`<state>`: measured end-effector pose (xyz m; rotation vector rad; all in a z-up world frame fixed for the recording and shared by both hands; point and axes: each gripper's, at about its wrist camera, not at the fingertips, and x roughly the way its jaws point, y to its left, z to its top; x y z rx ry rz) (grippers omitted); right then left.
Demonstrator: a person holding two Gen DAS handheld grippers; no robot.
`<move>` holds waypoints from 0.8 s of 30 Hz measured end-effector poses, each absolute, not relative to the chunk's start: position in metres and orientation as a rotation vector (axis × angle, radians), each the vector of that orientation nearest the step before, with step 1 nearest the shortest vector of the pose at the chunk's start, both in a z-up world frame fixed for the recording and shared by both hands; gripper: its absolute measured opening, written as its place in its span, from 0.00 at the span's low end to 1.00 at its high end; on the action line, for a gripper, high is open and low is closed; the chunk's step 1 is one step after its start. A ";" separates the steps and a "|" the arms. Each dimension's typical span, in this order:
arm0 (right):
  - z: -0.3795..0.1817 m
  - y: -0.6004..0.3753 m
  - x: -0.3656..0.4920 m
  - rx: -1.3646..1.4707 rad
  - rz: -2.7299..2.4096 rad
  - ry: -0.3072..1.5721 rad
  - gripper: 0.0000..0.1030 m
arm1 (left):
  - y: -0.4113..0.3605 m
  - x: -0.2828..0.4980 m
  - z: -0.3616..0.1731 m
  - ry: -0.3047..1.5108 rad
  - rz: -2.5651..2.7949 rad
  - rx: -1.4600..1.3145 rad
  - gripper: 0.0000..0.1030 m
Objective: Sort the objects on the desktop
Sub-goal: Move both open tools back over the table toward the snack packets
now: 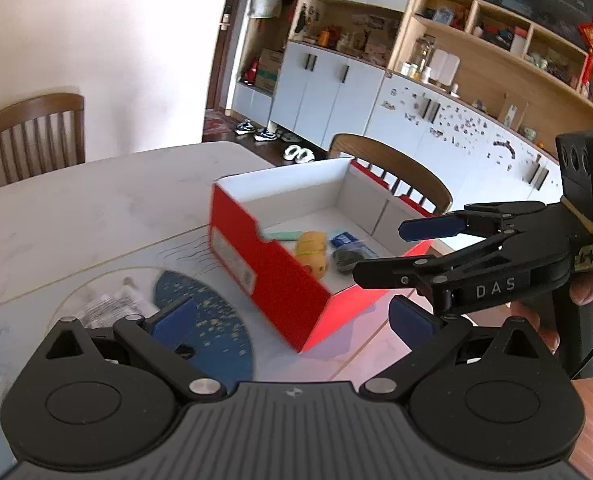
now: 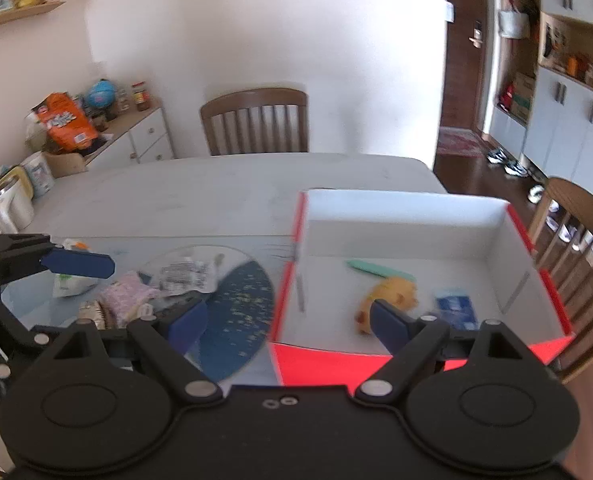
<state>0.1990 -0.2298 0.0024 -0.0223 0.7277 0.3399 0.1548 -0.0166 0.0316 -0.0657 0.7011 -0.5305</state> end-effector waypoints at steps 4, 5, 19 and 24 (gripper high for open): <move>0.000 -0.206 0.200 -0.024 0.368 0.724 0.86 | 0.009 0.149 0.027 0.688 -0.504 -0.067 1.00; -0.001 -0.201 0.200 -0.025 0.372 0.724 0.86 | 0.015 0.147 0.026 0.685 -0.498 -0.068 1.00; -0.035 -0.131 0.214 -0.149 0.463 0.753 0.86 | 0.094 0.139 -0.021 0.742 -0.371 -0.049 1.00; -0.052 -0.116 0.219 -0.174 0.480 0.775 0.85 | 0.108 0.138 -0.036 0.752 -0.363 -0.025 1.00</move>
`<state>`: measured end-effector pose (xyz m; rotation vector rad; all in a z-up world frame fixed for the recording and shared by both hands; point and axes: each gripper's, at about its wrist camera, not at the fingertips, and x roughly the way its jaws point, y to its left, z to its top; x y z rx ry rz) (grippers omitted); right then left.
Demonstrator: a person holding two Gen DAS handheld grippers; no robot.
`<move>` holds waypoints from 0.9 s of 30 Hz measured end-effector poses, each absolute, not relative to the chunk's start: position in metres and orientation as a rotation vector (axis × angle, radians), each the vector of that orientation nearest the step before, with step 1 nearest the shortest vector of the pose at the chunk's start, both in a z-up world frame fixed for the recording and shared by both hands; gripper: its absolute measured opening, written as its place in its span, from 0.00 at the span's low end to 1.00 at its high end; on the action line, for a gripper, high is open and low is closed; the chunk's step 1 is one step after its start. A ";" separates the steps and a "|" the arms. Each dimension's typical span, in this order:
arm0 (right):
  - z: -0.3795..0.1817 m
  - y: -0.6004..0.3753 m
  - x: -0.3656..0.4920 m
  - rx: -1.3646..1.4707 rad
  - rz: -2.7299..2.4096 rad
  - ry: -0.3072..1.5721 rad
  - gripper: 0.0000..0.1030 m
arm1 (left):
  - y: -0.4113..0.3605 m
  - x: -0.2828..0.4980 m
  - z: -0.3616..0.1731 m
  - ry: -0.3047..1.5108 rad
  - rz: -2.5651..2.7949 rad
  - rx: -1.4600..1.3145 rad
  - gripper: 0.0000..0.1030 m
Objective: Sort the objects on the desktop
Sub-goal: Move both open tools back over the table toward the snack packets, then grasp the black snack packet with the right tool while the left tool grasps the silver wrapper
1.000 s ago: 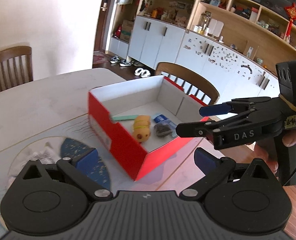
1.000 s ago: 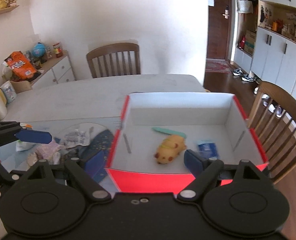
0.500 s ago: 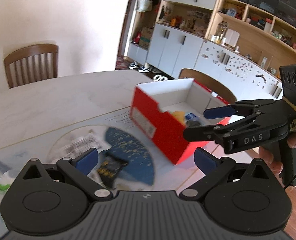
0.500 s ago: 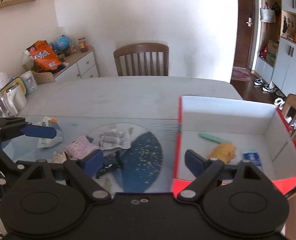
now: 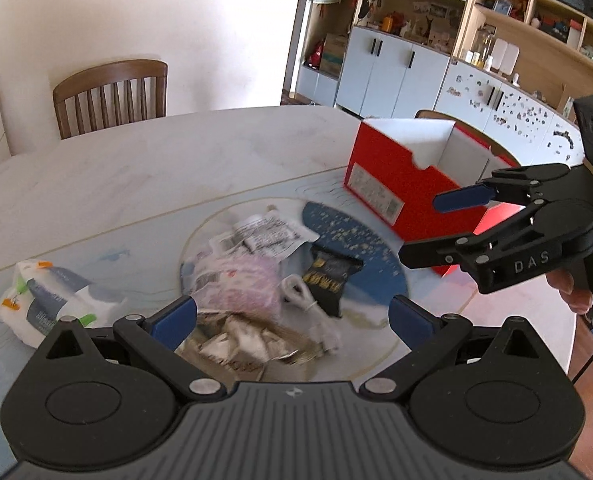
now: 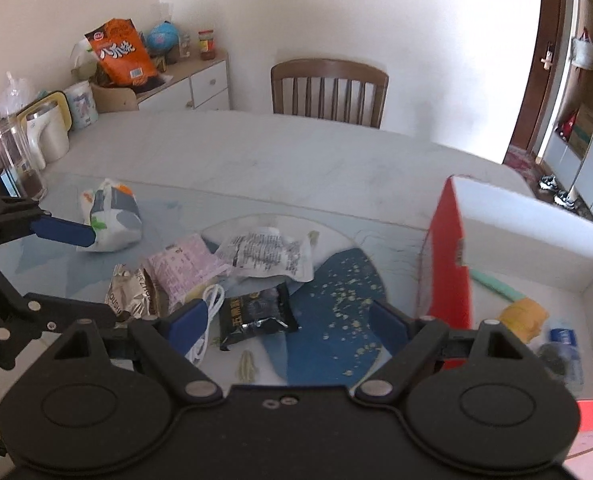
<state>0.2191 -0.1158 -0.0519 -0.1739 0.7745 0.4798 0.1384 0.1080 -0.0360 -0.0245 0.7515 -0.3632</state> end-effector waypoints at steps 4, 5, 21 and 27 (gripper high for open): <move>-0.062 -0.109 0.224 -0.190 0.493 0.784 0.85 | 0.112 0.138 -0.044 0.757 -0.362 -0.015 1.00; -0.064 -0.107 0.225 -0.193 0.494 0.786 0.85 | 0.114 0.138 -0.046 0.758 -0.363 -0.012 1.00; -0.102 -0.088 0.242 -0.251 0.502 0.833 0.82 | 0.125 0.148 -0.080 0.783 -0.356 0.070 1.00; -0.112 -0.079 0.248 -0.288 0.519 0.841 0.81 | 0.126 0.151 -0.089 0.781 -0.358 0.103 1.00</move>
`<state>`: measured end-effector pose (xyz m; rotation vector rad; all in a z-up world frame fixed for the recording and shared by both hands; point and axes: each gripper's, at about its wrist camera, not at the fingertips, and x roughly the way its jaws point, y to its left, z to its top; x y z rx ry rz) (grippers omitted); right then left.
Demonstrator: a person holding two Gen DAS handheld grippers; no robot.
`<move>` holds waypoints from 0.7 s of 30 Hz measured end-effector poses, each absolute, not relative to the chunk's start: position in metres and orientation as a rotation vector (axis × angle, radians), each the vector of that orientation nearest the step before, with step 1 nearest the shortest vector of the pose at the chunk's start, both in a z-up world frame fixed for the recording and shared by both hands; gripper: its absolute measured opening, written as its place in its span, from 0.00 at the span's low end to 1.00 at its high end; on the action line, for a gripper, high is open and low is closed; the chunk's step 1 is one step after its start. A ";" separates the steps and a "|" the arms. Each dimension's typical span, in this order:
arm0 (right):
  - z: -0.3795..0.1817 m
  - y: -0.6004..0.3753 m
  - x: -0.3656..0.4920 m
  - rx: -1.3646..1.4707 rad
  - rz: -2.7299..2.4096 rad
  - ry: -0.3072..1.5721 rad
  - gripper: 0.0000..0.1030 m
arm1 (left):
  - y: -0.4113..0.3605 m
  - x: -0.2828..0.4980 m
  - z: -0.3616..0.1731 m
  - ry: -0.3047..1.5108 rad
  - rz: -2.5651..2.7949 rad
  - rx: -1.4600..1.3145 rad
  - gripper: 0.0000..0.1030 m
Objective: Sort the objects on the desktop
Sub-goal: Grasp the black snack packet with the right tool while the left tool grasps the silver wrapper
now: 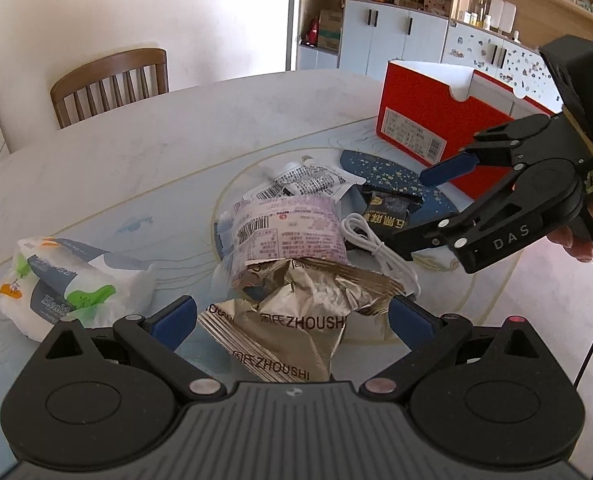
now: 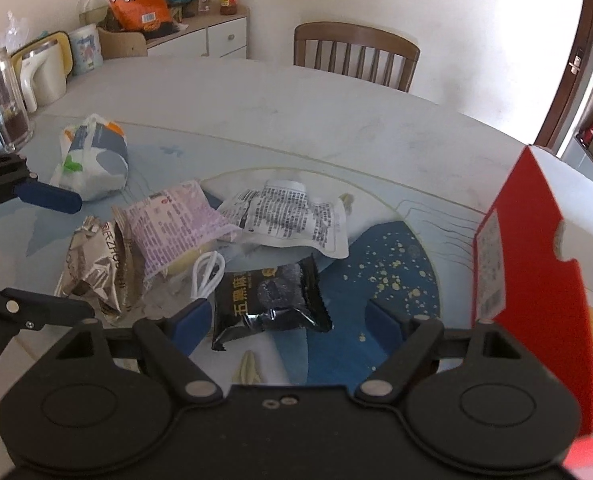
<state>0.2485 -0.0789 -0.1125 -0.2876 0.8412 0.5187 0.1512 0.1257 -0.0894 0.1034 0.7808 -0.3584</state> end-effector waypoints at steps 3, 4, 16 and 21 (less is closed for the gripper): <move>-0.118 -0.075 0.251 -0.299 0.527 0.851 0.81 | 0.124 0.153 -0.094 0.782 -0.363 0.127 1.00; -0.119 -0.073 0.252 -0.303 0.529 0.852 0.80 | 0.123 0.153 -0.095 0.784 -0.366 0.133 0.99; -0.127 -0.068 0.255 -0.311 0.553 0.868 0.67 | 0.115 0.159 -0.104 0.787 -0.377 0.179 0.87; -0.126 -0.069 0.254 -0.304 0.558 0.867 0.63 | 0.115 0.159 -0.105 0.788 -0.362 0.193 0.76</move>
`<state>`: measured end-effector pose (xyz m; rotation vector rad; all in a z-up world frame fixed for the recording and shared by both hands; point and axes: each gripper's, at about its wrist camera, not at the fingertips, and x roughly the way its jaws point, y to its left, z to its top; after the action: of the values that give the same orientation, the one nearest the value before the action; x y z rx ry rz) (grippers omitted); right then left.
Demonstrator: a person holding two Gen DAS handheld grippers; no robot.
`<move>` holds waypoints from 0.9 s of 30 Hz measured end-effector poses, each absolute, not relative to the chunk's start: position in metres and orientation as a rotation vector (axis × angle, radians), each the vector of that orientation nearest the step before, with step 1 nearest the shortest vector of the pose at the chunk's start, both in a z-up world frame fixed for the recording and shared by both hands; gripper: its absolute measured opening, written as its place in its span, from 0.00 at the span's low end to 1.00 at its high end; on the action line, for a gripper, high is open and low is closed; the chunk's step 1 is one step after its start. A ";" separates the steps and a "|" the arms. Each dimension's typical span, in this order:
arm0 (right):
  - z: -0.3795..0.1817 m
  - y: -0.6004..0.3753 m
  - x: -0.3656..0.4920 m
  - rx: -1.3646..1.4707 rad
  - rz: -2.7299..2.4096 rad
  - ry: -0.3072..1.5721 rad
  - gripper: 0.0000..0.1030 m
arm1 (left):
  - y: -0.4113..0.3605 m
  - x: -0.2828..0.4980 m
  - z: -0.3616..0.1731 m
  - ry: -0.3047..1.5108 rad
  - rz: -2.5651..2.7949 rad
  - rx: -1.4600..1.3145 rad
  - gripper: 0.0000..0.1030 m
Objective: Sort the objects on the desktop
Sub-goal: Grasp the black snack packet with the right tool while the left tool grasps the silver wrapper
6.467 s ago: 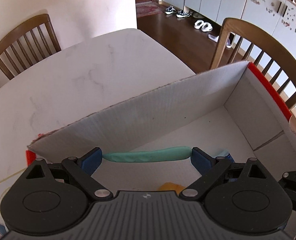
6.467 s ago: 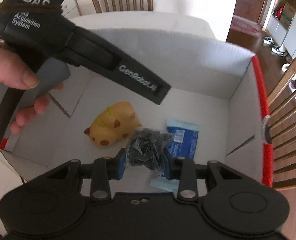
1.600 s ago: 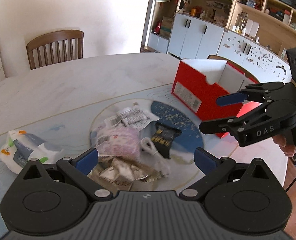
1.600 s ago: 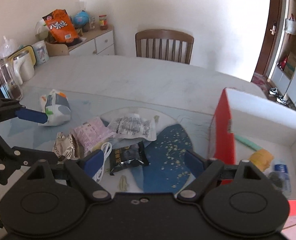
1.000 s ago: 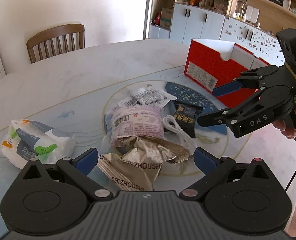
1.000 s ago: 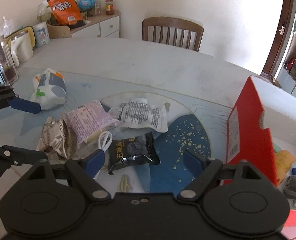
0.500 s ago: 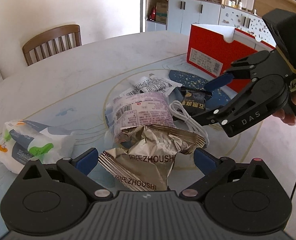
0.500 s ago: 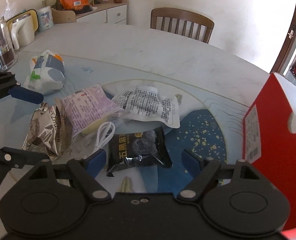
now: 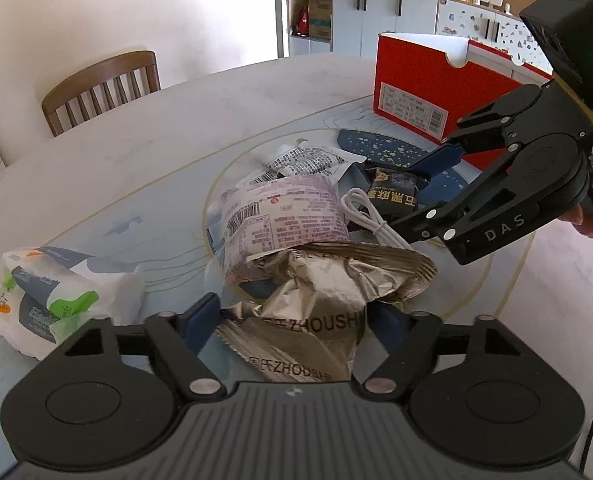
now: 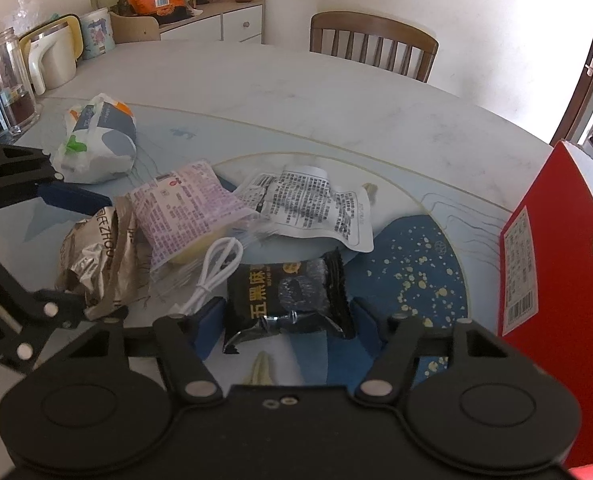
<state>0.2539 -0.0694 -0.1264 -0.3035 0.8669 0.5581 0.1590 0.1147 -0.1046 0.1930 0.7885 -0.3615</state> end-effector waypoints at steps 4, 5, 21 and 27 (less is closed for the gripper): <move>-0.125 -0.070 0.253 -0.298 0.559 0.862 0.59 | 0.114 0.158 -0.103 0.786 -0.351 0.192 0.72; -0.125 -0.071 0.252 -0.296 0.559 0.862 0.58 | 0.114 0.157 -0.102 0.785 -0.348 0.192 0.71; -0.107 -0.091 0.235 -0.243 0.515 0.834 0.54 | 0.116 0.142 -0.089 0.798 -0.322 0.135 0.47; -0.093 -0.098 0.224 -0.224 0.508 0.815 0.54 | 0.116 0.137 -0.086 0.815 -0.311 0.115 0.46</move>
<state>0.2244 -0.0982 -0.0927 -0.2236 0.8149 0.5079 0.1370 0.1159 -0.0856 0.1153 0.8152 -0.3109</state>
